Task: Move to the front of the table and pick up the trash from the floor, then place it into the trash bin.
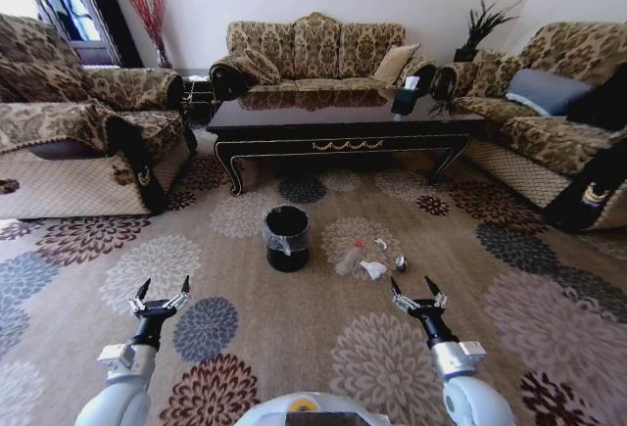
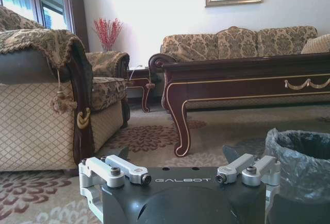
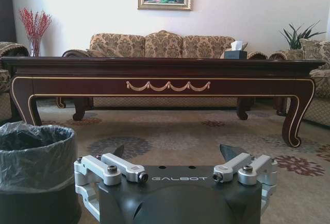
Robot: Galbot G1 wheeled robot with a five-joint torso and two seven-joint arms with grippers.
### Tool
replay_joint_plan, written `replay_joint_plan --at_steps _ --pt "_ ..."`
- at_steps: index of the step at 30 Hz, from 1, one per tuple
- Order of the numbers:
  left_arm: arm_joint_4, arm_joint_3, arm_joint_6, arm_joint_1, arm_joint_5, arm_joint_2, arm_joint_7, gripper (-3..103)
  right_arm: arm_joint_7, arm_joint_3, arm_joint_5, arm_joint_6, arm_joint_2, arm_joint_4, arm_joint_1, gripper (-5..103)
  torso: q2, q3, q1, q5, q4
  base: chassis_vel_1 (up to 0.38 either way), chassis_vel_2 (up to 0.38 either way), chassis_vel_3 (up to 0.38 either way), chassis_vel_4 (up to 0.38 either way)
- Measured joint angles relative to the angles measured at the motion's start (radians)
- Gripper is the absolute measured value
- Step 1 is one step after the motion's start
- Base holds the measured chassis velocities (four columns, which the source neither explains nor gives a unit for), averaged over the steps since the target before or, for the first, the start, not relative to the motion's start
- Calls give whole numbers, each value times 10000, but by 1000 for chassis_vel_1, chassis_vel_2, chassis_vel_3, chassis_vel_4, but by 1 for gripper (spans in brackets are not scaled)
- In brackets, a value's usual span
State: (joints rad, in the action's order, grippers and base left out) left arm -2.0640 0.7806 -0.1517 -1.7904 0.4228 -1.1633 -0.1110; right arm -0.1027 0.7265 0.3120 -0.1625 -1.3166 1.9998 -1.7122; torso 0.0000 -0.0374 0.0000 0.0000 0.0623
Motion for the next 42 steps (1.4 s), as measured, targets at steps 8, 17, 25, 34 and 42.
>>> replay_joint_plan --at_steps 8,17,25,34,42 --pt "10 17 -11 -69 4 -7 3 100 51 -102 2 53 -49 -23 48 100 0 -1 0 0 0 -160 176 168 -186" --pt "29 -99 53 191 -33 60 -9 100 103 -81 16 82 -37 -74 76 100 0 0 0 1 0 -149 156 154 -156" --pt "54 -358 259 529 -138 239 -156 100 113 -105 211 21 -69 -96 80 100 0 -1 0 -2 -1 -166 173 157 -168" --pt "-273 -1483 1626 1693 -497 850 -835 100 114 -133 112 -61 -159 -188 70 100 0 1 0 0 0 -47 45 38 -51" --pt "-1172 -3506 4269 3353 515 1948 -2316 100 169 -153 -19 -71 -250 -259 91 100 0 0 1 0 1 0 0 0 0"
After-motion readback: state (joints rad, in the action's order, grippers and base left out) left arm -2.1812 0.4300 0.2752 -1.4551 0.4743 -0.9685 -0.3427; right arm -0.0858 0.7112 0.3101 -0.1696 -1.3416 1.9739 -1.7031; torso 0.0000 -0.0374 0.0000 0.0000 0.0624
